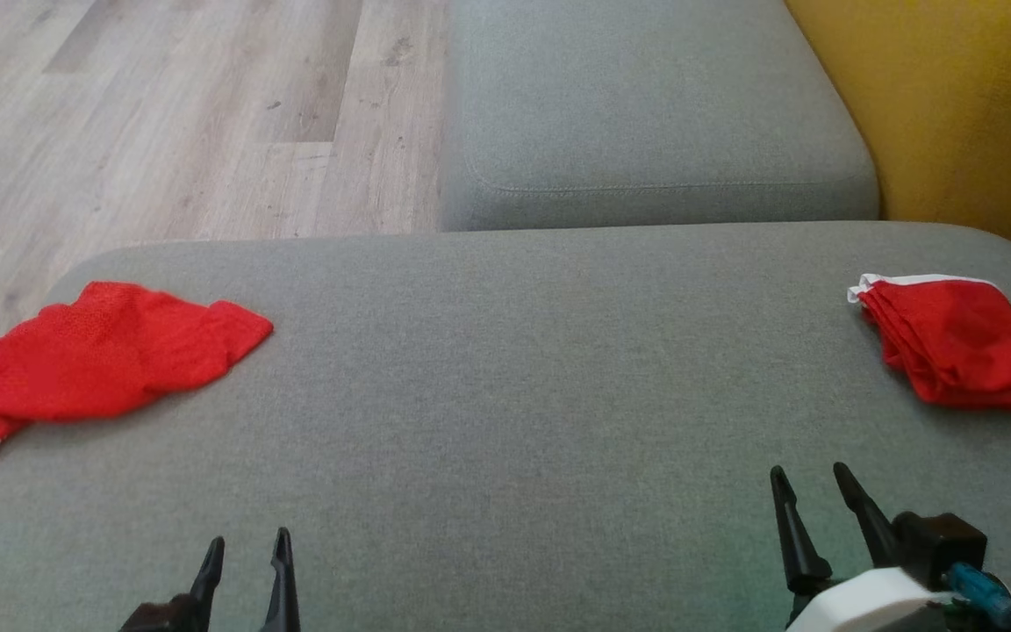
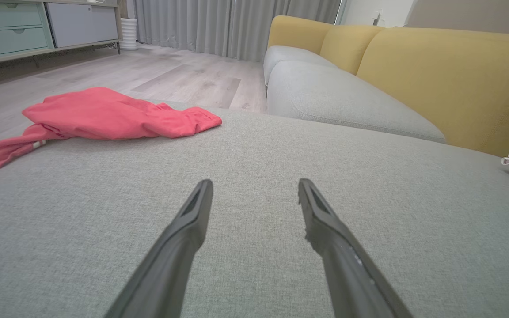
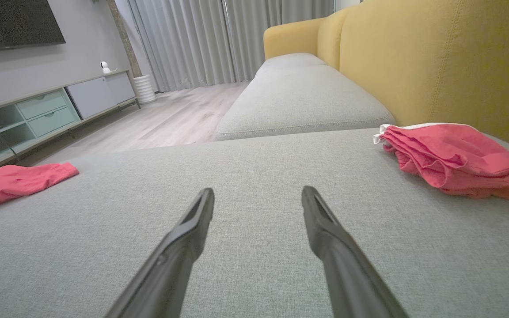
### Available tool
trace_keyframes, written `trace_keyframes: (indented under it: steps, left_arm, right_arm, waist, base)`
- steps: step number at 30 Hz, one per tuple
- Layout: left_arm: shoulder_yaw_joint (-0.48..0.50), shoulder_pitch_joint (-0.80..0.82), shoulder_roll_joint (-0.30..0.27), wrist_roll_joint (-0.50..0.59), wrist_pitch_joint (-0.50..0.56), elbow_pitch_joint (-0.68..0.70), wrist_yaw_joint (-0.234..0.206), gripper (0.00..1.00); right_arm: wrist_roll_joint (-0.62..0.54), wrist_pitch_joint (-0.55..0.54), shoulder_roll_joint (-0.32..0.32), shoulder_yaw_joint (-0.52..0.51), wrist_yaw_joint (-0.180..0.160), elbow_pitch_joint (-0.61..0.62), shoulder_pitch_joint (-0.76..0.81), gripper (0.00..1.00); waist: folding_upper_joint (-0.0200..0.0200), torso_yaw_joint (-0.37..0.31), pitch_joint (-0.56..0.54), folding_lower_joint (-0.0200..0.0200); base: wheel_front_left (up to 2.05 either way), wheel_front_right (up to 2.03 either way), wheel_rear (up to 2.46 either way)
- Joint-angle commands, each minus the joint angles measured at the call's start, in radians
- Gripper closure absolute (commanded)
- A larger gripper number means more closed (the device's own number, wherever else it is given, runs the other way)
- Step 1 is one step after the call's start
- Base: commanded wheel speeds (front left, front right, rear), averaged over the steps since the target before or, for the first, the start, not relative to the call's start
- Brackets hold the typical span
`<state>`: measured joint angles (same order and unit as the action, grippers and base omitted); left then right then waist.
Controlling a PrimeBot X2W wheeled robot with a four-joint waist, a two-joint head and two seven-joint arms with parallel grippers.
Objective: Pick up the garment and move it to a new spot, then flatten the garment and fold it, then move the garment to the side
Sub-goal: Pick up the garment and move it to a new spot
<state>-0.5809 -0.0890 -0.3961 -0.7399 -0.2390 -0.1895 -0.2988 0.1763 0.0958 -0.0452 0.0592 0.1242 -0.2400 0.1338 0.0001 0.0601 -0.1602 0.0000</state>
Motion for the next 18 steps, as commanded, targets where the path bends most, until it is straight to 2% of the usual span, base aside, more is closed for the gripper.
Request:
trace_keyframes:
  steps: [1, 6, 9, 16, 17, 18]
  left_arm:
    - [0.033, 0.063, -0.009, -0.002, -0.009, 0.022, 0.000, 0.00]
    - [0.027, 0.071, -0.008, 0.000, -0.006, 0.023, 0.002, 0.00]
    - [0.023, 0.080, -0.010, 0.004, -0.002, 0.024, 0.003, 0.00]
    - [0.017, 0.118, -0.029, 0.025, 0.011, 0.040, 0.004, 0.00]
    - [0.017, 0.118, -0.029, 0.025, 0.011, 0.040, 0.004, 0.00]
    - [0.017, 0.125, -0.033, 0.029, 0.014, 0.045, 0.002, 0.00]
  right_arm:
    - [0.005, 0.005, -0.005, 0.022, 0.007, 0.038, -0.031, 0.00]
    - [0.005, 0.007, -0.005, 0.014, 0.007, 0.041, -0.025, 0.00]
    - [0.007, 0.012, -0.005, 0.012, 0.007, 0.041, -0.022, 0.00]
    - [0.039, 0.037, -0.005, 0.022, 0.007, 0.032, -0.026, 0.00]
    - [0.039, 0.037, -0.005, 0.022, 0.007, 0.032, -0.026, 0.00]
    - [0.044, 0.042, -0.005, 0.025, 0.007, 0.029, -0.029, 0.00]
  waist:
    - [-0.0001, 0.003, 0.000, 0.0000]
    - [-0.0001, 0.031, 0.002, 0.0000]
    - [-0.0001, 0.072, 0.004, 0.0000]
    - [-0.0001, 0.263, 0.009, 0.0000]
    - [-0.0001, 0.263, 0.009, 0.0000]
    - [-0.0001, 0.295, 0.010, 0.0000]
  base:
    - [0.00, 0.00, 0.00]
    - [0.00, 0.00, 0.00]
    - [0.00, 0.00, 0.00]
    - [0.00, 0.00, 0.00]
    - [0.00, 0.00, 0.00]
    - [0.00, 0.00, 0.00]
